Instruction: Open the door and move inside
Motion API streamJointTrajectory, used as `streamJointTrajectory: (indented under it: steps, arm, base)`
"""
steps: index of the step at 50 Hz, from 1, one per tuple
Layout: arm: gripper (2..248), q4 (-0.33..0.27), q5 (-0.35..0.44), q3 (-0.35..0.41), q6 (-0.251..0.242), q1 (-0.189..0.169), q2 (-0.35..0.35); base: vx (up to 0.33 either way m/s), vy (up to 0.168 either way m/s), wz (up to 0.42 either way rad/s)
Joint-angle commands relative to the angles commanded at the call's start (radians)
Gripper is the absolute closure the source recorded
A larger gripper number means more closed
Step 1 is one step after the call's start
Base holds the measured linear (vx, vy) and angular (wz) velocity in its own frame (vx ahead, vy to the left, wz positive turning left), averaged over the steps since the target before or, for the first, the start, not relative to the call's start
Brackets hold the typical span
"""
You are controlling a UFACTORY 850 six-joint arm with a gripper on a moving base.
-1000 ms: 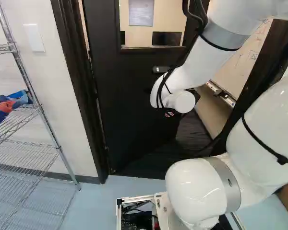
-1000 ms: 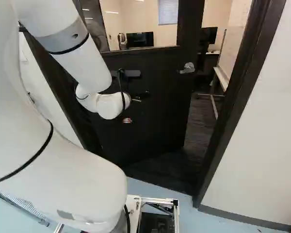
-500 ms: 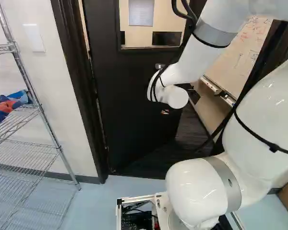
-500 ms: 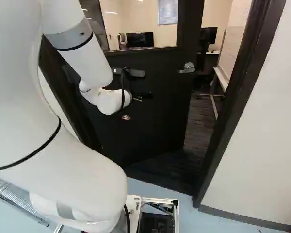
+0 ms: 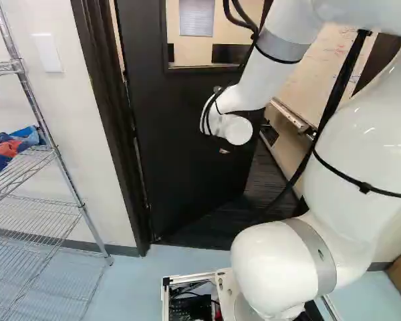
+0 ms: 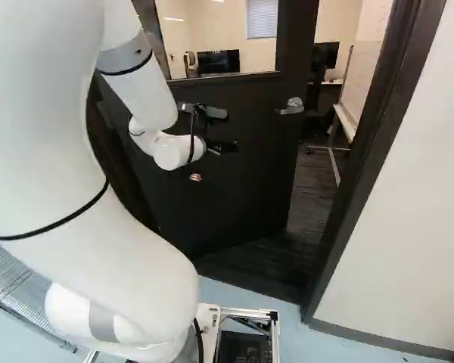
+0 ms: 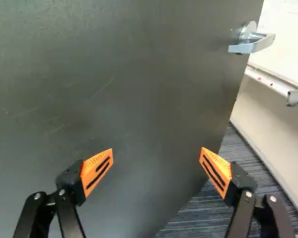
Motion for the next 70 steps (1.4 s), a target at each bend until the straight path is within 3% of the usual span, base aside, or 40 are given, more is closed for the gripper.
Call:
streamJointTrajectory:
  steps: [70]
  arm:
    - [3,0.0,0.0,-0.31,0.0,0.068,-0.282]
  base:
    - [0.0,0.0,0.0]
